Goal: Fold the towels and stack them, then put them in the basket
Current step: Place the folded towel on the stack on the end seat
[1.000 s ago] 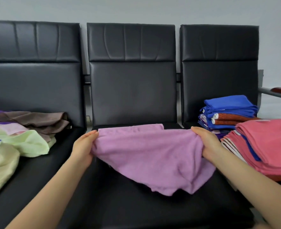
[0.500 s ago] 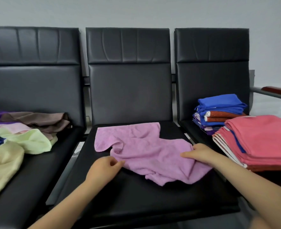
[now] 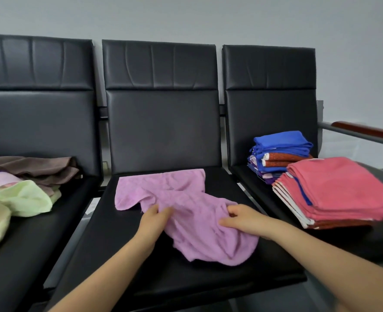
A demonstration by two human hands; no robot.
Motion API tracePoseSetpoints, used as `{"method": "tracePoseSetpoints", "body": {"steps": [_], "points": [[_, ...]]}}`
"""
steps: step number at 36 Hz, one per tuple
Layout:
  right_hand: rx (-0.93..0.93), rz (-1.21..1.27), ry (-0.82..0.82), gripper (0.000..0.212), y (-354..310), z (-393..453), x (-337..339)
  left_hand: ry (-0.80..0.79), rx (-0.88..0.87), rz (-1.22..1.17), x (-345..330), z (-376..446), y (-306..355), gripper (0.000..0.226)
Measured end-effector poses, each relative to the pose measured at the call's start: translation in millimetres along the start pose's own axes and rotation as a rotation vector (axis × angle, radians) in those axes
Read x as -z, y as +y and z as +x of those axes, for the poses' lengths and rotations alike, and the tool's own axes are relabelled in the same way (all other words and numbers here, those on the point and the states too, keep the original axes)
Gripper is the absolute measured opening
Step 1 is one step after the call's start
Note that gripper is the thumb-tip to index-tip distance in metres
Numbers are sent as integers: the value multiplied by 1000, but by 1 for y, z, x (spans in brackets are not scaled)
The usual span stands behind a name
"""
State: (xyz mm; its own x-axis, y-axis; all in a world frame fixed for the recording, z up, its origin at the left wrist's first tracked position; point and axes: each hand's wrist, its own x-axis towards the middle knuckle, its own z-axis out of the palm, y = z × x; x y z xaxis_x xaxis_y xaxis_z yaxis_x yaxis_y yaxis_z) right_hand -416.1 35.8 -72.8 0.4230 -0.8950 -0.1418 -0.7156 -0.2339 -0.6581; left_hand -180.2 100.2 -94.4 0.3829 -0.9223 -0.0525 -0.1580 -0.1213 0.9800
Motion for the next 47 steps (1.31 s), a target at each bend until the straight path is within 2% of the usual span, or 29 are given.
{"method": "tracePoseSetpoints", "body": {"steps": [3,6,9,12,16,19,23,27,28,31,34,36,38,40,43,45,47], "points": [[17,68,93,14,-2,3,-2,31,45,-342,7,7,9,22],[75,250,240,16,-11,1,4,74,68,-415,23,12,20,36],[107,460,347,14,-18,-2,15,113,2,-429,42,11,34,32],[114,624,305,32,-27,-9,20,153,-164,-264,57,4,44,16],[176,751,260,12,-39,-19,22,291,-360,113,67,-11,50,18],[224,922,254,7,-47,-24,26,358,-436,247,79,-22,56,15],[214,1025,200,10,-52,-26,34,312,-322,73,103,-24,58,25],[153,1051,184,32,-44,-17,36,213,-218,-110,118,-16,47,23],[134,1041,191,33,-42,-13,34,189,-191,-165,119,-11,42,22],[34,960,300,29,-28,4,25,219,-118,-227,118,5,25,38],[-84,610,330,37,-7,23,13,287,-121,119,111,16,8,46],[-176,344,268,40,1,31,7,263,-141,438,104,16,-1,52],[-210,212,250,46,5,37,3,222,-161,656,99,17,-8,54],[-155,103,299,51,4,39,2,238,-209,775,93,17,-13,50],[-21,-123,377,51,-2,36,-3,219,-359,830,84,12,-12,36],[84,-195,401,40,-12,30,-8,121,-458,826,76,3,-7,21],[183,-179,343,21,-23,22,-14,-28,-500,815,66,-9,-4,7]]}}
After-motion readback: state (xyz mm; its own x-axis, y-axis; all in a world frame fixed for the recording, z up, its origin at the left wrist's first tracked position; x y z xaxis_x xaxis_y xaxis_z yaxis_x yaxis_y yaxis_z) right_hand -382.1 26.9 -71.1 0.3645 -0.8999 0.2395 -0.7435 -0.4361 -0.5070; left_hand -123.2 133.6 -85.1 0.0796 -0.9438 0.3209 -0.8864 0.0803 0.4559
